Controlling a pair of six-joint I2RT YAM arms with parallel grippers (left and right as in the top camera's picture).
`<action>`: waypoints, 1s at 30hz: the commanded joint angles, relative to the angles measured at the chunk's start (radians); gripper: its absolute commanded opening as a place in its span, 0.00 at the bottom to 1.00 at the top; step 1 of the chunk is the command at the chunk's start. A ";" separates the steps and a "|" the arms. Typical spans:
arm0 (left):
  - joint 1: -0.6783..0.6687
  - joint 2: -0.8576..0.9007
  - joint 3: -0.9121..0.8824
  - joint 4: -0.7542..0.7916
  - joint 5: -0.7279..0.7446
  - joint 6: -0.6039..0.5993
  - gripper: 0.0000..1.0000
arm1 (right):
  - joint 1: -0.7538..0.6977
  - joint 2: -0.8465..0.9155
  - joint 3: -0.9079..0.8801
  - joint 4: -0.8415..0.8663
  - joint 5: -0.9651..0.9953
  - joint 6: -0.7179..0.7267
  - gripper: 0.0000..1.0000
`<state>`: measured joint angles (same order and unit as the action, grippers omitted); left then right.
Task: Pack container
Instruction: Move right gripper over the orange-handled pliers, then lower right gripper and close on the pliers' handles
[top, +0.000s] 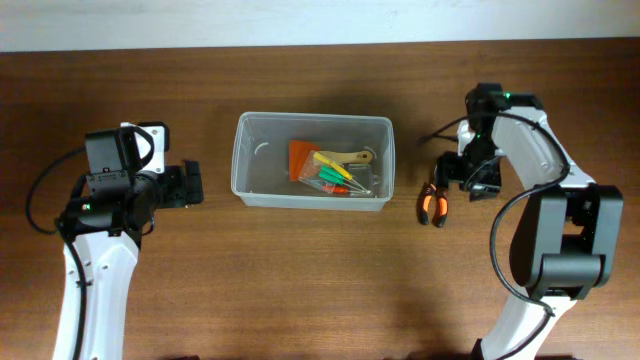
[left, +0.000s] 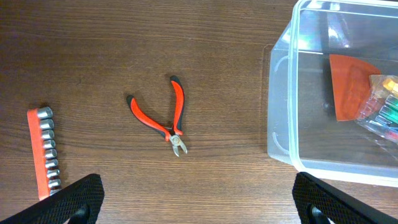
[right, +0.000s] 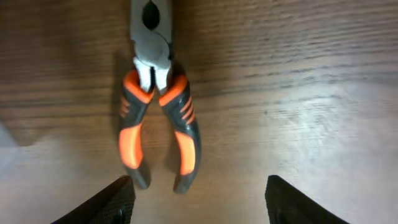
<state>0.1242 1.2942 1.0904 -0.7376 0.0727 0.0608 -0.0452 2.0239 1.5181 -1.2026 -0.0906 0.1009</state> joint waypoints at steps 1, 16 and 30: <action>0.003 0.003 0.018 0.003 0.014 0.015 0.99 | -0.001 -0.005 -0.070 0.047 0.016 -0.011 0.68; 0.003 0.003 0.018 0.003 0.014 0.015 0.99 | -0.001 -0.005 -0.213 0.306 0.017 -0.018 0.50; 0.003 0.003 0.018 0.003 0.014 0.015 0.99 | 0.000 -0.005 -0.213 0.256 0.108 -0.083 0.48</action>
<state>0.1242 1.2942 1.0904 -0.7376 0.0727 0.0608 -0.0448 2.0129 1.3289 -0.9401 -0.0395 0.0685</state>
